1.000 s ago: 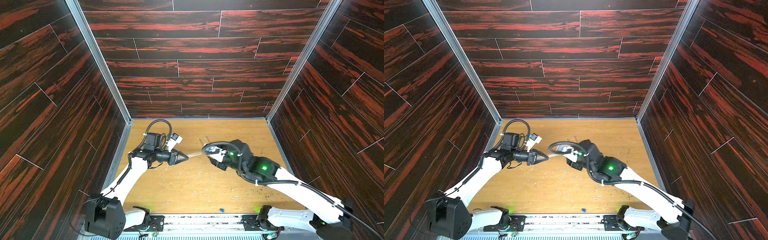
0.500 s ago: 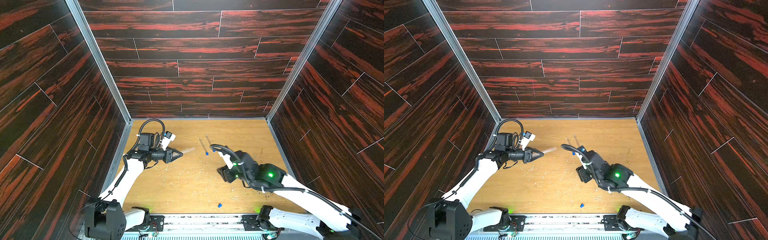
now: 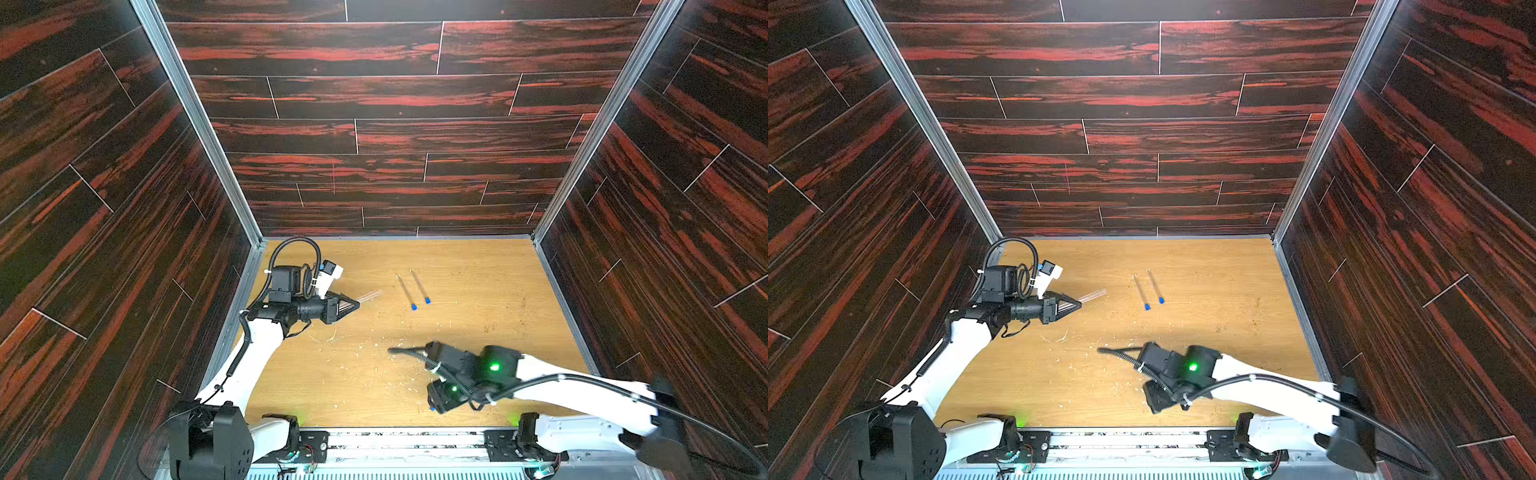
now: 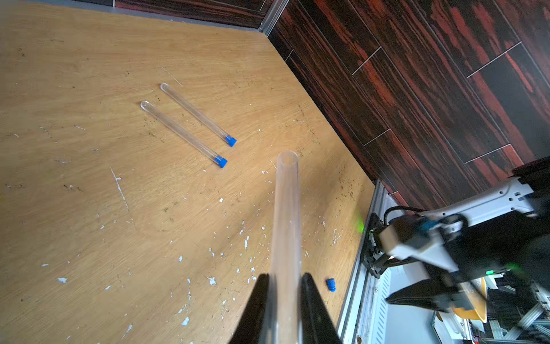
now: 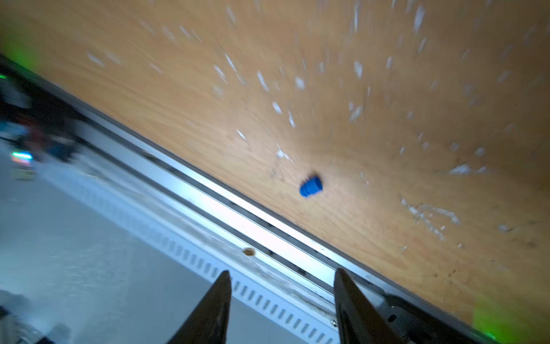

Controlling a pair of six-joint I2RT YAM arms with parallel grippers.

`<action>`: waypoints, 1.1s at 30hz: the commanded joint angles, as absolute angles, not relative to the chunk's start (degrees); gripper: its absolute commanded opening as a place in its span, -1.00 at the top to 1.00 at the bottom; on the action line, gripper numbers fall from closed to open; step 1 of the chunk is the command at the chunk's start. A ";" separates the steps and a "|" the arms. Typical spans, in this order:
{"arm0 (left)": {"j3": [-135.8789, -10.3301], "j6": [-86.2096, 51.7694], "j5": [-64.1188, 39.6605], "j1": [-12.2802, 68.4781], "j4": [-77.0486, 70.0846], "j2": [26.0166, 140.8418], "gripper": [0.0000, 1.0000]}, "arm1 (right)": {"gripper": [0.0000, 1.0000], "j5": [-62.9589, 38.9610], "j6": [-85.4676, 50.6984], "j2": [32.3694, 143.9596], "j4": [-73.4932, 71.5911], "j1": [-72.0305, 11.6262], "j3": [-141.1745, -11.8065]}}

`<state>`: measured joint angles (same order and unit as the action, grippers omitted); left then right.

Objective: Insert stoppers into test tubes
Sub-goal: Pick up the stopper from the center of the board.

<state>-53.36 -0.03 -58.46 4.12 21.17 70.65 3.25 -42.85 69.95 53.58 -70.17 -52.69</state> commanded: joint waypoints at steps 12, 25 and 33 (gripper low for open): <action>-52.21 2.90 -57.10 1.81 22.15 66.38 0.92 | -0.14 3.13 8.30 83.23 57.53 -68.29 -69.74; -51.53 2.55 -56.35 0.01 21.78 64.16 0.92 | -0.19 -5.04 51.94 79.28 60.74 -60.03 -62.10; -51.09 1.44 -56.44 -0.80 20.92 63.29 0.92 | -0.16 -5.55 65.39 77.35 53.59 -58.45 -52.91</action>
